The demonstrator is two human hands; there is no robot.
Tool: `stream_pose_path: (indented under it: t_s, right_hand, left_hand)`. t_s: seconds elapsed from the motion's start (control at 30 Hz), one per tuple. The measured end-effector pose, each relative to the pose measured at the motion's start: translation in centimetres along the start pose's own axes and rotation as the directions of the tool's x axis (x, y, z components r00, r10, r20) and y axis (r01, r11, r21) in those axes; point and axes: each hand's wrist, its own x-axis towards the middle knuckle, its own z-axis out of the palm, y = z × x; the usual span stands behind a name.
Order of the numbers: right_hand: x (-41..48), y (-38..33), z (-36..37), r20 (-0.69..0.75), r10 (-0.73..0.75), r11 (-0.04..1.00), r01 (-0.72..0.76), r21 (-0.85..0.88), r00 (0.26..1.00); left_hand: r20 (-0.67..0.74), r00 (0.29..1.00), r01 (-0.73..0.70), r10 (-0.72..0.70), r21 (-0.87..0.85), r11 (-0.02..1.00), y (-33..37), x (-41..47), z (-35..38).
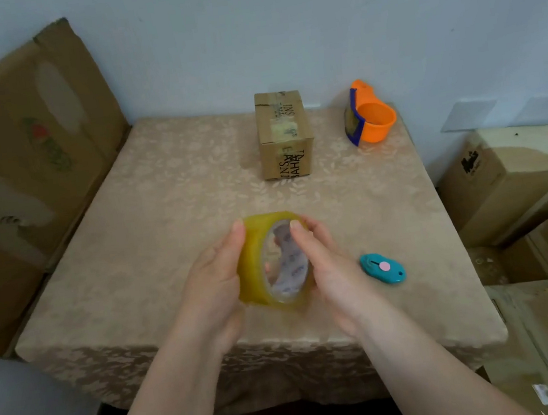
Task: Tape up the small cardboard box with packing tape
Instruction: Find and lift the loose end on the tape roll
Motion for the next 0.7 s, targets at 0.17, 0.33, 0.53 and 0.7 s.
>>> stream_pose_path:
  t_s: [0.17, 0.33, 0.53, 0.7]
  right_hand:
    - [0.3, -0.4, 0.4, -0.015, 0.093, 0.99, -0.091, 0.105, 0.996]
    - [-0.3, -0.4, 1.3, -0.038, 0.182, 0.958, -0.168, 0.232, 0.983]
    - [-0.8, -0.1, 2.0, 0.005, 0.296, 0.78, -0.244, 0.576, 0.955]
    - [-1.2, -0.4, 1.7, 0.029, 0.317, 0.744, -0.267, 0.613, 0.948]
  left_hand:
    - [-0.012, 0.933, 0.342, -0.36, -0.279, 0.897, 0.1, 1.2, -1.1]
    - [-0.034, 0.899, 0.391, -0.437, -0.389, 0.834, -0.8, 1.8, -3.0]
    - [0.158, 0.952, 0.298, -0.261, -0.305, 0.904, -1.2, 0.8, -3.0]
    - [0.119, 0.985, 0.144, -0.125, -0.168, 0.975, -0.9, 0.5, -3.5]
